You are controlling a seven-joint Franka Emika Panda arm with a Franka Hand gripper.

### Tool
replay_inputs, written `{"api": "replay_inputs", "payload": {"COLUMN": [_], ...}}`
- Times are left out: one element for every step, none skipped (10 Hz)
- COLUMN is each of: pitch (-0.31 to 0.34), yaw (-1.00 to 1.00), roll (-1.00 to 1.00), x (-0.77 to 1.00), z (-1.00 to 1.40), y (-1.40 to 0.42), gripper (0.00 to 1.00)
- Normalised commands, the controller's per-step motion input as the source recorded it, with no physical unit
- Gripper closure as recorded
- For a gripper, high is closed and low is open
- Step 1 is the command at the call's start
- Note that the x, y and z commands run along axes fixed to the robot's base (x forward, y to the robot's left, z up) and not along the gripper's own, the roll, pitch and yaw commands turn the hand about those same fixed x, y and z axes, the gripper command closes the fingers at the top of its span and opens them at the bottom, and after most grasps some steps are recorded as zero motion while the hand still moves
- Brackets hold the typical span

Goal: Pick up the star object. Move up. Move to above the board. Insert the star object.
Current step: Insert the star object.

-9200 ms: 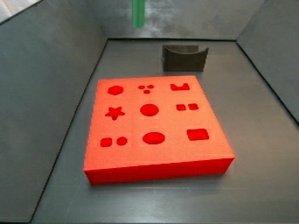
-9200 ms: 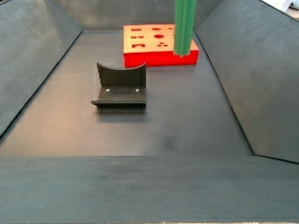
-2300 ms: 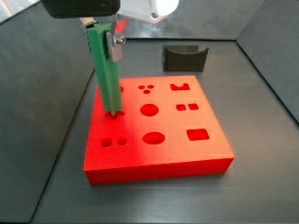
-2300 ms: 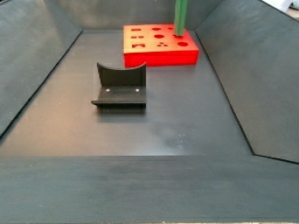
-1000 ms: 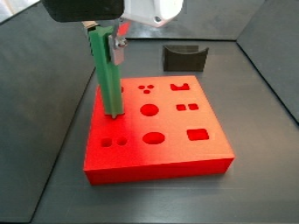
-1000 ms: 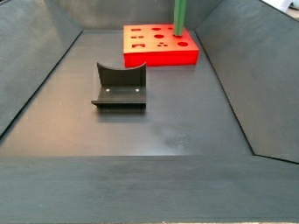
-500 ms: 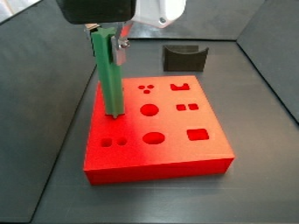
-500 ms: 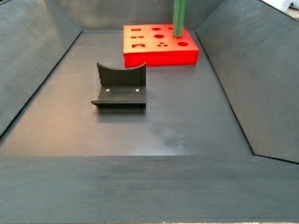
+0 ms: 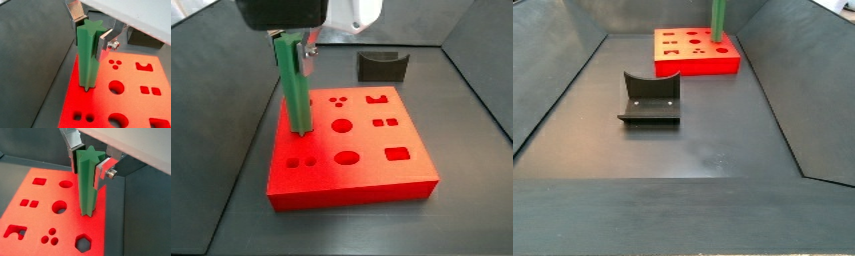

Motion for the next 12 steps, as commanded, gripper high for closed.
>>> {"api": "replay_inputs", "payload": {"pitch": [-0.121,-0.107,-0.159,-0.259,-0.160,0.000,0.083,0.000,0.057,0.110,0.071,0.009], "yaw": [-0.07,-0.04,-0.06,-0.09,-0.03,0.00,0.00,0.00,0.01,0.08,0.06,0.03], "roll": [0.10,0.08,0.05,0.04,0.11,0.12,0.09,0.06,0.11,0.18,0.16,0.15], "x": [0.00,0.00,0.00,0.00,0.03,0.08,0.11,0.07,0.11,0.20,0.17,0.12], "z": [-0.17,-0.14,-0.11,-0.10,-0.21,-0.33,-0.44,-0.49,-0.57,-0.66,-0.71,-0.81], "y": [-0.03,0.00,0.00,0.00,0.00,0.00,0.00,0.00,0.00,0.00,0.00,0.00], "gripper": [1.00,1.00,1.00,1.00,1.00,1.00,1.00,1.00,1.00,1.00,1.00,1.00]}}
